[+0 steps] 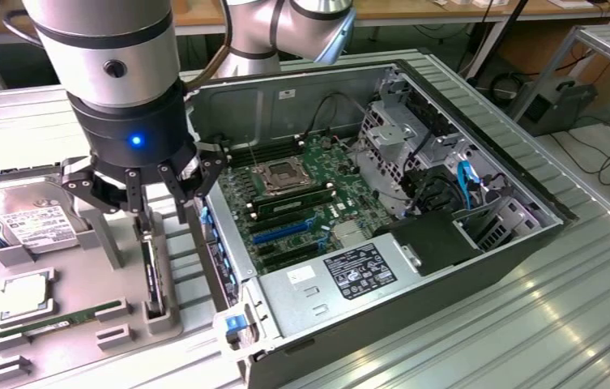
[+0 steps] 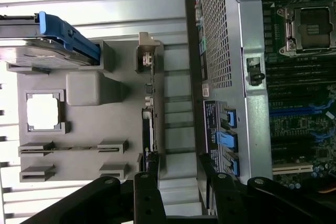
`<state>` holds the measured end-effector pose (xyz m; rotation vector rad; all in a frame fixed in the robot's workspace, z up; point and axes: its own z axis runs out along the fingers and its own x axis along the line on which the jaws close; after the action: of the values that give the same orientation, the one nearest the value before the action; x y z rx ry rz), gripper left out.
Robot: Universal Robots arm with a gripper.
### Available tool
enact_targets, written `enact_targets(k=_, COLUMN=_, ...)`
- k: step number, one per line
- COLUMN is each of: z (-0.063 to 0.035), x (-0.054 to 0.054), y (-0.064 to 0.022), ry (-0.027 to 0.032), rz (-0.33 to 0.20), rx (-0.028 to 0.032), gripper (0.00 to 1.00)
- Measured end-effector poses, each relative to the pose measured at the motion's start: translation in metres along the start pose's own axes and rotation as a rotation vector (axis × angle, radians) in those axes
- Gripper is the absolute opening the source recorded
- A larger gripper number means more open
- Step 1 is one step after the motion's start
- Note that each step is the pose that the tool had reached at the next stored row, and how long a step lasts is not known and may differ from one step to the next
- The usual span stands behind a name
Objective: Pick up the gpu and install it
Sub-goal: 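Pick up the gpu and move the gpu toward the slot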
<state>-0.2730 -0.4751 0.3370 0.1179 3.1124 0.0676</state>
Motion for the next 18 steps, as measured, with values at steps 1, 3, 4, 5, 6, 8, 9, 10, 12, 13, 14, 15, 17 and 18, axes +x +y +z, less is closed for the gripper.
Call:
enact_targets(k=1, z=0.0004, x=0.0001, y=0.0, ry=0.0001, rz=0.0, rx=0.0001, gripper=0.42)
enact_targets(k=3, z=0.0013, x=0.0002, y=-0.0001, ry=0.0, rz=0.0, rx=0.0, gripper=0.42)
enact_targets(k=4, z=0.0017, x=0.0003, y=-0.0001, ry=0.0, rz=0.0, rx=0.0, gripper=0.42)
enact_targets(k=5, z=0.0022, x=0.0004, y=-0.0001, ry=0.0, rz=0.0, rx=0.0, gripper=0.42)
enact_targets(k=6, z=0.0026, x=0.0004, y=-0.0001, ry=0.0001, rz=0.0, rx=0.0, gripper=0.42)
enact_targets(k=8, z=0.0034, x=0.0006, y=-0.0002, ry=0.0, rz=0.0, rx=0.0, gripper=0.42)
enact_targets(k=9, z=0.0039, x=0.0007, y=-0.0002, ry=0.0, rz=0.0, rx=0.0, gripper=0.42)
enact_targets(k=10, z=0.0043, x=0.0007, y=-0.0002, ry=0.0, rz=0.0, rx=0.0, gripper=0.42)
enact_targets(k=12, z=0.0052, x=0.0008, y=-0.0003, ry=0.0, rz=0.0, rx=0.0, gripper=0.42)
enact_targets(k=13, z=0.0056, x=0.0009, y=-0.0003, ry=0.0001, rz=0.0, rx=0.0, gripper=0.42)
enact_targets(k=14, z=0.0061, x=0.001, y=-0.0003, ry=0.0, rz=0.0, rx=0.0, gripper=0.42)
enact_targets(k=15, z=0.0065, x=0.001, y=-0.0003, ry=0.0, rz=0.0, rx=0.0, gripper=0.42)
enact_targets(k=17, z=0.0074, x=0.0011, y=-0.0004, ry=0.0, rz=0.0, rx=0.0, gripper=0.42)
enact_targets(k=18, z=0.0078, x=0.0013, y=-0.0004, ry=0.0, rz=0.0, rx=0.0, gripper=0.42)
